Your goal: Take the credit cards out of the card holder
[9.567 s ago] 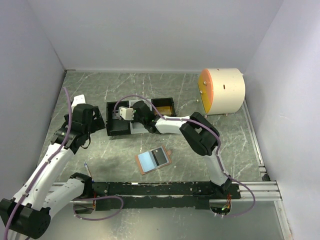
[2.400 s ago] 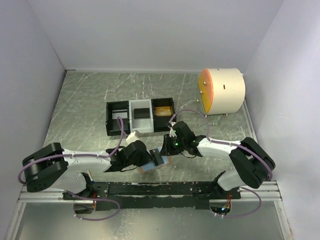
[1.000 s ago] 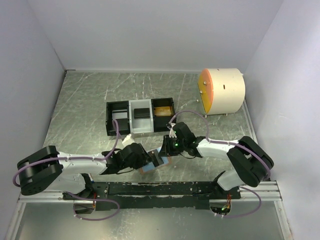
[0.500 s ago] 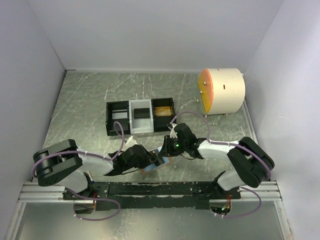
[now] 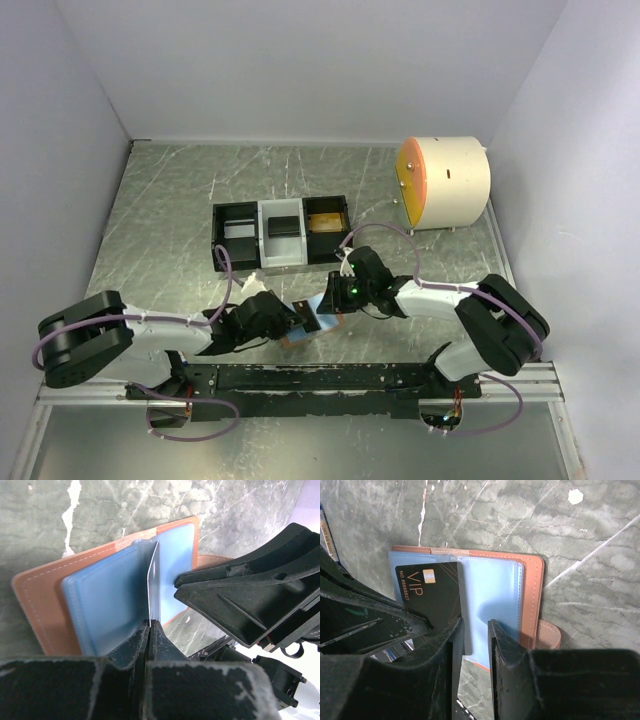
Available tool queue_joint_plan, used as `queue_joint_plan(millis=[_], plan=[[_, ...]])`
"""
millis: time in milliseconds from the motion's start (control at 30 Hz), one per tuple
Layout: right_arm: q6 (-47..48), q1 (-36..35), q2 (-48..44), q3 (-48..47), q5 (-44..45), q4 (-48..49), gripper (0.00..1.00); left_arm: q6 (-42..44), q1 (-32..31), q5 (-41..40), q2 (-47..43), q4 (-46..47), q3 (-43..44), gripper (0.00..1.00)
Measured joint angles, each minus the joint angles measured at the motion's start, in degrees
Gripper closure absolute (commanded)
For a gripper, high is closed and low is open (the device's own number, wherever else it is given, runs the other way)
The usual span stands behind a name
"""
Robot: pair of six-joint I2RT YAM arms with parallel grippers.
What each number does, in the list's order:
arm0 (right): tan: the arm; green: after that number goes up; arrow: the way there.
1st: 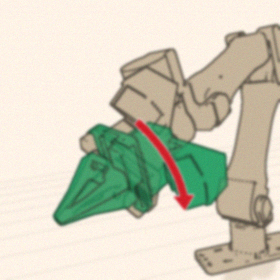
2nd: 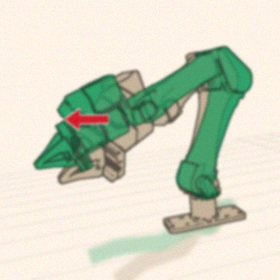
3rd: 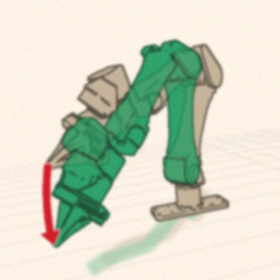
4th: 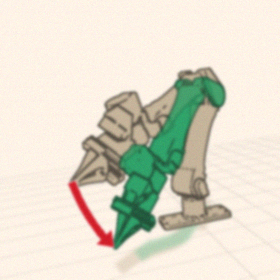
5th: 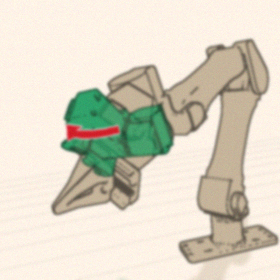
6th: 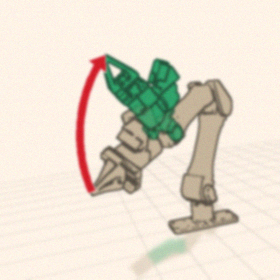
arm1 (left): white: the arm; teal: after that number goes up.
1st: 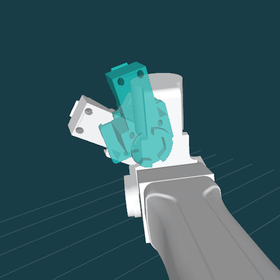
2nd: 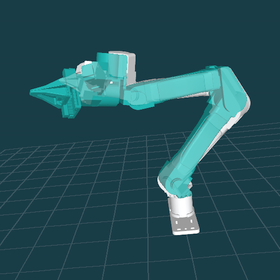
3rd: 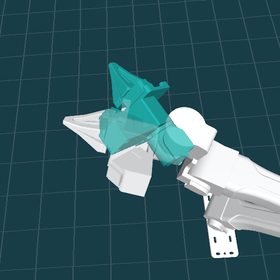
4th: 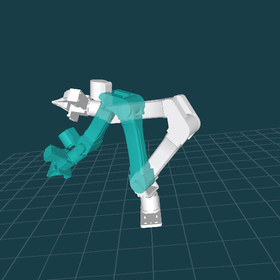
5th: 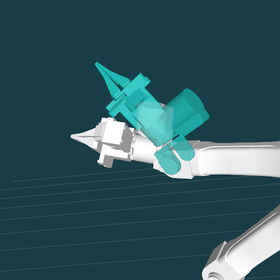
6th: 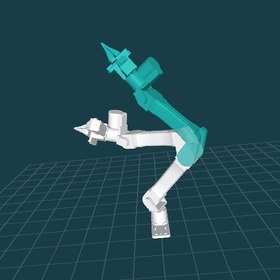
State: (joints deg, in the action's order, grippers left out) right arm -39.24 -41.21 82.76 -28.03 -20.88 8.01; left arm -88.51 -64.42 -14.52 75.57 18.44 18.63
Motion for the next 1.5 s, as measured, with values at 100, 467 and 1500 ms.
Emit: queue_joint_plan(millis=[100,467,1500], plan=[[0.44,0.0,0.0,-0.44,0.04,-0.92,0.73,0.0,-0.02,-0.35,-1.6,-1.22,-0.61,0.93],[3.26,0.0,-0.83,-0.57,-2.69,-2.95,0.73,1.07,-0.02,-0.87,-0.76,-3.5,0.9,0.92],[1.51,0.37,3.3,-0.63,-8.02,1.86,0.75,5.68,-0.02,-0.44,4.22,-4.46,4.2,0.74]])
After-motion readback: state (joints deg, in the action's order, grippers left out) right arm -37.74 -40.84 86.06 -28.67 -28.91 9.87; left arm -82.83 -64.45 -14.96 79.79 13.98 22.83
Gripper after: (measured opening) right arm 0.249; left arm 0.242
